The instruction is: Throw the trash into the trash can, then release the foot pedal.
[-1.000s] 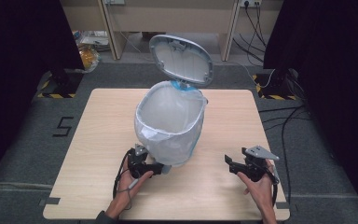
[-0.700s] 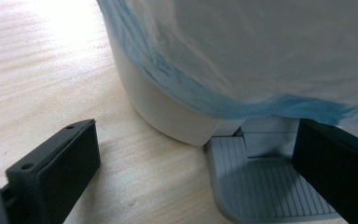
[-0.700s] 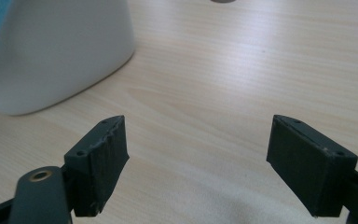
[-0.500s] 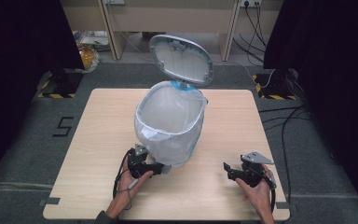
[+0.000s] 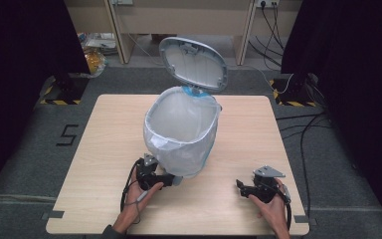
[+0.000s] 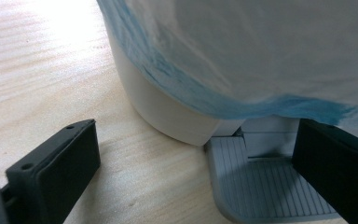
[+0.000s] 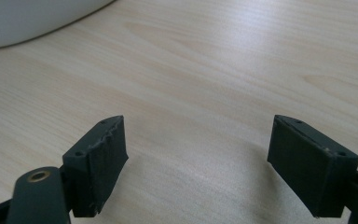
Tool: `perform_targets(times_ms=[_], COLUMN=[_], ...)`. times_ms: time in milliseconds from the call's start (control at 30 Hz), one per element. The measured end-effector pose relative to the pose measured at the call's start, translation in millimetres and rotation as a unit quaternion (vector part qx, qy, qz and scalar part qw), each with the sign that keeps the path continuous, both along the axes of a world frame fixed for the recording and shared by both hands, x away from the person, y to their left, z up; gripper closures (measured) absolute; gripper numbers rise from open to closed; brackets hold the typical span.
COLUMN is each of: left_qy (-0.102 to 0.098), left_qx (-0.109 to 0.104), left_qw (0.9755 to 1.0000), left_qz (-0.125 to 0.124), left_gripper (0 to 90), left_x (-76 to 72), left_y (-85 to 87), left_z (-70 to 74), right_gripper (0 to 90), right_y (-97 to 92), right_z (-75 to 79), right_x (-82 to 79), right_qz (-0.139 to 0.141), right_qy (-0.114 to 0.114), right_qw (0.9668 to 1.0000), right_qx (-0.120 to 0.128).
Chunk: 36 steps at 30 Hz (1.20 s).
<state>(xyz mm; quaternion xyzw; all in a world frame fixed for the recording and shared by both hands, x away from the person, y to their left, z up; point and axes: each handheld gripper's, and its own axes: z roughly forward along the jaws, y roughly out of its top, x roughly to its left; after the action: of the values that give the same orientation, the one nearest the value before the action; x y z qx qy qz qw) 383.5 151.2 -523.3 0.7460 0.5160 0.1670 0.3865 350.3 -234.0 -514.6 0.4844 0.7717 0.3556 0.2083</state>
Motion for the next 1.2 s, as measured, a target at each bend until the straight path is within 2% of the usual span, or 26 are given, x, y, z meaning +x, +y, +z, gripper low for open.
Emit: perform_targets(times_ms=[300,1200], left_qy=[-0.001,0.000], left_qx=[-0.001,0.000], left_qw=[1.0000,1.0000], left_qz=[0.000,0.000], left_gripper=[0.0,0.0], left_x=[0.0,0.0], left_y=[0.0,0.1], left_z=[-0.1,0.0], right_gripper=[17.7,15.6], right_y=[1.7,2.3], right_z=[-1.7,-2.0], right_x=[-0.2,0.5], right_qz=[0.006,0.005], right_qy=[0.009,0.011], right_qw=[0.9997,0.9997], right_qx=[-0.021,-0.021])
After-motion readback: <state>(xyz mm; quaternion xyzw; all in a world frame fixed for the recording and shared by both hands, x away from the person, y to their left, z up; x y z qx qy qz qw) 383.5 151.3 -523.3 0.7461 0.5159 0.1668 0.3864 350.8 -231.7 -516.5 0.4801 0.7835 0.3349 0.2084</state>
